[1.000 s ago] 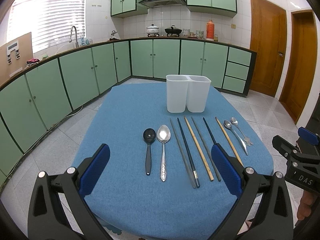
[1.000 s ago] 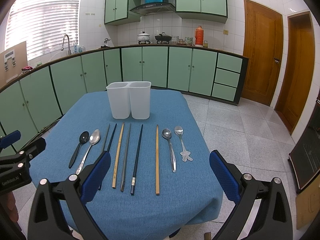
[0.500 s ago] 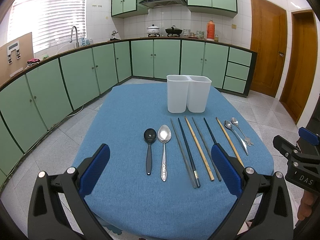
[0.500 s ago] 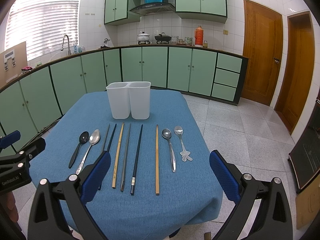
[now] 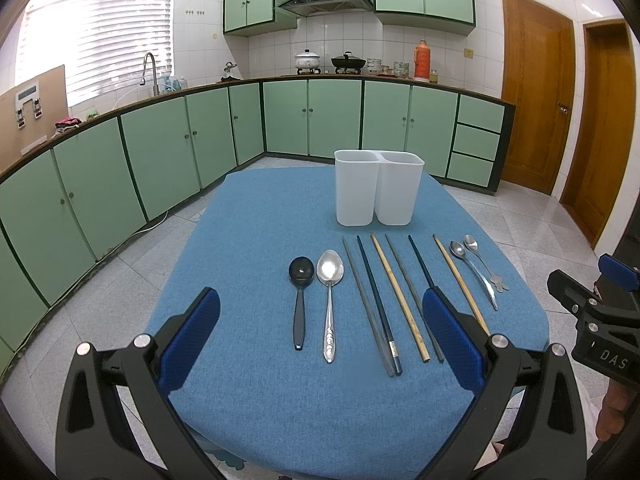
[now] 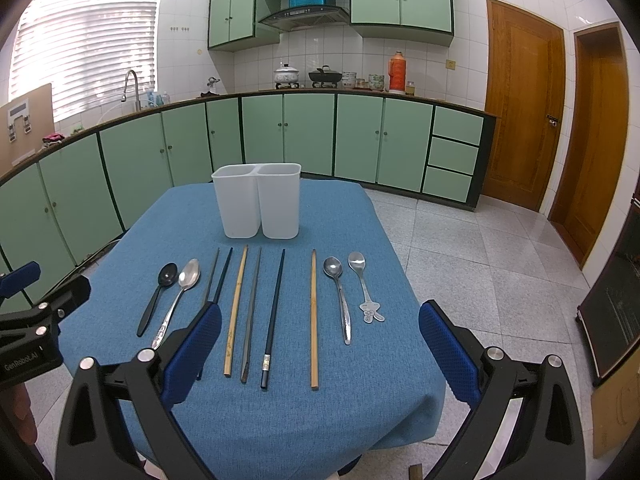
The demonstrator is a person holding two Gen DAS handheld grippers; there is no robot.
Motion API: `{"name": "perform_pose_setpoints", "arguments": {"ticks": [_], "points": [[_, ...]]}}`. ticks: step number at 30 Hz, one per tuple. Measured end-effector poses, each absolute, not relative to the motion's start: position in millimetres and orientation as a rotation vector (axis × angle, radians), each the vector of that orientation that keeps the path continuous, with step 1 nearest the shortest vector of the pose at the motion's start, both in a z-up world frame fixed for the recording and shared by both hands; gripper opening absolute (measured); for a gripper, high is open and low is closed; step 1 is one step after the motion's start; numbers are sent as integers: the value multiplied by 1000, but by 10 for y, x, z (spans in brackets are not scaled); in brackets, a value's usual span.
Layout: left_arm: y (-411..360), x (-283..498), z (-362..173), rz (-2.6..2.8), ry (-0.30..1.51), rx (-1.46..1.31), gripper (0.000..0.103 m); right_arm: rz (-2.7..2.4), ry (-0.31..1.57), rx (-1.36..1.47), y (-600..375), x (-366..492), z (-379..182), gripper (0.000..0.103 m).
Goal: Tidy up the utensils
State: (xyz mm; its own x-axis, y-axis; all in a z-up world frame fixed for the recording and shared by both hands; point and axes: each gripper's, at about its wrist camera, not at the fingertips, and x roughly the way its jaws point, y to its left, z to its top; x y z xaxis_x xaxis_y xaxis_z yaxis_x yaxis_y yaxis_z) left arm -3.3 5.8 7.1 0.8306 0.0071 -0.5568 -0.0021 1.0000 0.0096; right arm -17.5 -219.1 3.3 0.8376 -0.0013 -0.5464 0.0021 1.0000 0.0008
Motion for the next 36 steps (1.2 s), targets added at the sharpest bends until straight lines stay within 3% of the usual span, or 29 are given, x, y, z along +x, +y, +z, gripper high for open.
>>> {"name": "perform_pose_setpoints", "arguments": {"ticks": [16,36], "points": [[272,109,38,19,620,-3,98,-23,589,5,-2224,-28,-34,97],[752,1564,-881,116,903,33,98,-104,661,-12,-2466,781,-496,97]]}}
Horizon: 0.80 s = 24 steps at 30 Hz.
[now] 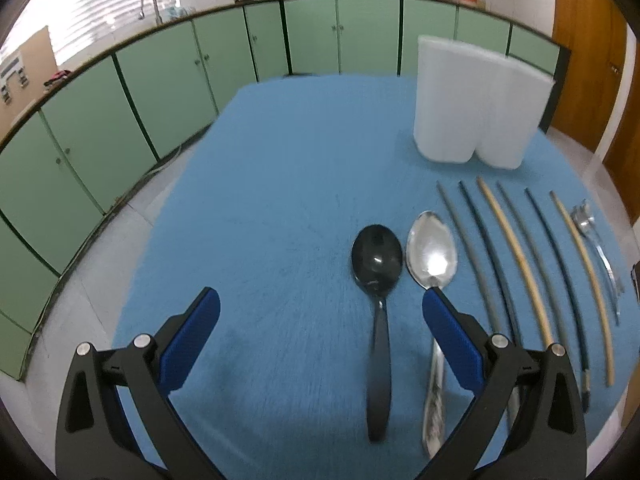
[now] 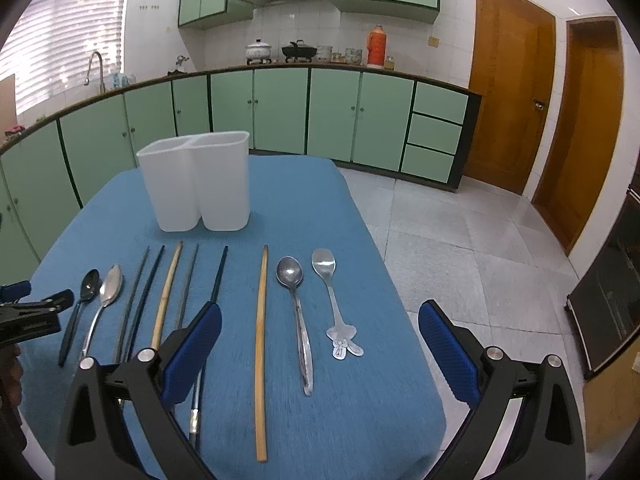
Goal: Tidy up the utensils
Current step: 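Close the left tool on the black plastic spoon while the right tool grasps a silver spoon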
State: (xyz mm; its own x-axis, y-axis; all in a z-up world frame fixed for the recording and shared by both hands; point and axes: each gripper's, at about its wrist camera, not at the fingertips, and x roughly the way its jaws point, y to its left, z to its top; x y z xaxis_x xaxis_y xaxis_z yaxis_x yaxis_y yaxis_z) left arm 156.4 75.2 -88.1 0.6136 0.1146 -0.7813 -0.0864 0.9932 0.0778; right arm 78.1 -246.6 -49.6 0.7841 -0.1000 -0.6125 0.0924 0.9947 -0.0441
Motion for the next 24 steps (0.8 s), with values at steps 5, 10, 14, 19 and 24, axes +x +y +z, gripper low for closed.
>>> {"name": "perform_pose_setpoints", "arguments": {"ticks": [5,10,14,19,24], "points": [[779,1763,-1024,109,941,40,98,-100,685,-20,-2419,928,-560,96],[828,1896,-1103,97,959,42,98,-97,698,-28,-2390,1050,-608,96],[801,1961,-1132,92,955,38,98,-94,707,-35,-2374,1165,-650,96],[818,1964,-1165,67,958,13,97,-86,703,-45,-2369,1320,-676,95],[815,1972,-1165,60,955,17,96,-91,715,-32,-2423,1460,-714,95]]}}
